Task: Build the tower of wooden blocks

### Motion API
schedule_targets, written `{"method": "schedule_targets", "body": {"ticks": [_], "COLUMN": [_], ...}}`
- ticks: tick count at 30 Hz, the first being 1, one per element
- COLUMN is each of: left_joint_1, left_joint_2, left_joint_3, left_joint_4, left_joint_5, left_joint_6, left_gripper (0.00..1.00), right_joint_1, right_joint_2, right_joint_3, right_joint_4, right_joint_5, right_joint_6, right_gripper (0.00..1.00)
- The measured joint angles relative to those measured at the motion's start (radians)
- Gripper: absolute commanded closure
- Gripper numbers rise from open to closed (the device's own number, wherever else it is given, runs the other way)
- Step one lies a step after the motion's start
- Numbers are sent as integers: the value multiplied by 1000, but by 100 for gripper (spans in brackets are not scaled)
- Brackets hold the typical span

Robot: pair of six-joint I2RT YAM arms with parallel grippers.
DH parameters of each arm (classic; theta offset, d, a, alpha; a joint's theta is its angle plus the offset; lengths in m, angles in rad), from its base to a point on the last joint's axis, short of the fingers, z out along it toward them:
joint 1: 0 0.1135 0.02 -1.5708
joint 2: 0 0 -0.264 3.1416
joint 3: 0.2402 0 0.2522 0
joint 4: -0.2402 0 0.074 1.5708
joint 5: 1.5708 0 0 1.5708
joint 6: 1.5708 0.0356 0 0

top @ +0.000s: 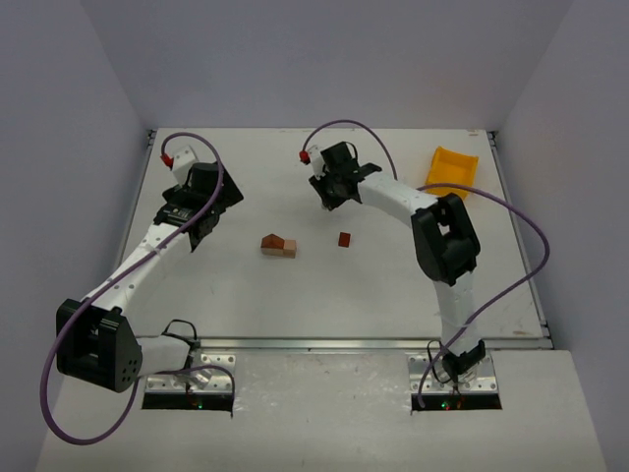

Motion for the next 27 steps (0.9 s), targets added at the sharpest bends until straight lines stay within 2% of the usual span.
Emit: {"method": "schedule_targets", "body": {"ticks": [9, 15, 23, 25, 27], "left_joint_1": [0, 0, 0, 0, 0], "left_joint_2": [0, 0, 0, 0, 0], "left_joint_3": [0, 0, 0, 0, 0], "left_joint_4": [-1, -1, -1, 0, 0], "left_joint_5": [15, 20, 25, 26, 29], "left_joint_6": [1, 4, 8, 10, 12], "left_gripper": [0, 0, 0, 0, 0], "right_joint_1": [19, 89, 84, 82, 82], "right_joint_2": [-292, -329, -172, -129, -77], "right_joint_3": [-225, -271, -114, -71, -13], "right_joint_4": [78, 72, 56, 39, 19], "right_joint_5": [-269, -300, -196, -173, -144], "right_joint_6": [-126, -156, -70, -59, -44], "right_gripper": [89, 84, 33, 28, 27]}}
